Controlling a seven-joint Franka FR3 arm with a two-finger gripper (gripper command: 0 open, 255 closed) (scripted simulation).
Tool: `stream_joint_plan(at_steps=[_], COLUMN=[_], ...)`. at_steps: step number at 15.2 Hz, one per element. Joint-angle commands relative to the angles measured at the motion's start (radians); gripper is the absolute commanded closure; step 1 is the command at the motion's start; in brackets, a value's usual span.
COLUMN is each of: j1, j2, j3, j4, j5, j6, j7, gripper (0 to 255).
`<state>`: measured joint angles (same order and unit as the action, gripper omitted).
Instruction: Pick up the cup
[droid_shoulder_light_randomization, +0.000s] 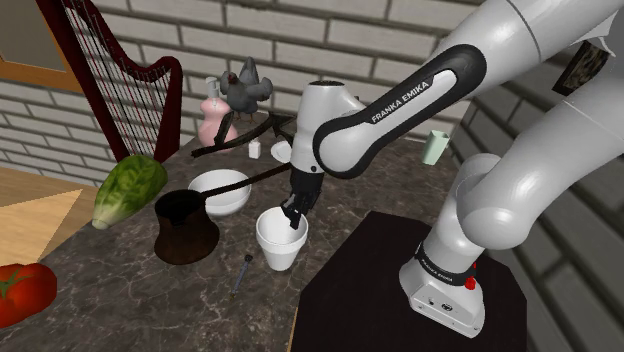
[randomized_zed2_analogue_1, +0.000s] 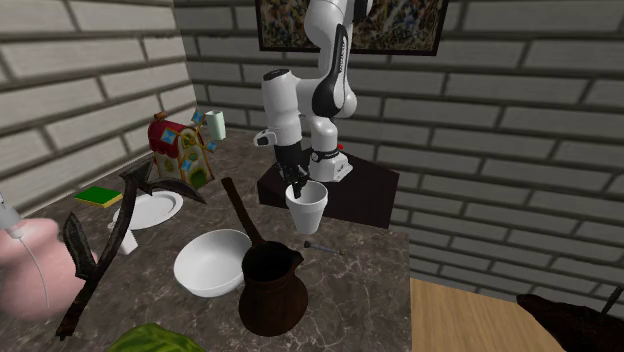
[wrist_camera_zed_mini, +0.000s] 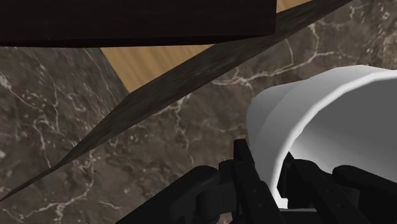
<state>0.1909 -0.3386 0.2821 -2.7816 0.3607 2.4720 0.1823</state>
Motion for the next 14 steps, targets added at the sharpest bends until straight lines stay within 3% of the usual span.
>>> stream_joint_plan(at_steps=[1, 3, 14], j1=[0.000, 0.000, -0.009], j2=[0.000, 0.005, -0.130], j3=[0.000, 0.000, -0.019], j4=[-0.001, 0.000, 0.063], j5=[0.000, 0.000, -0.031], j6=[0.000, 0.003, -0.193], j7=[0.000, 0.000, 0.029], gripper=[255, 255, 255])
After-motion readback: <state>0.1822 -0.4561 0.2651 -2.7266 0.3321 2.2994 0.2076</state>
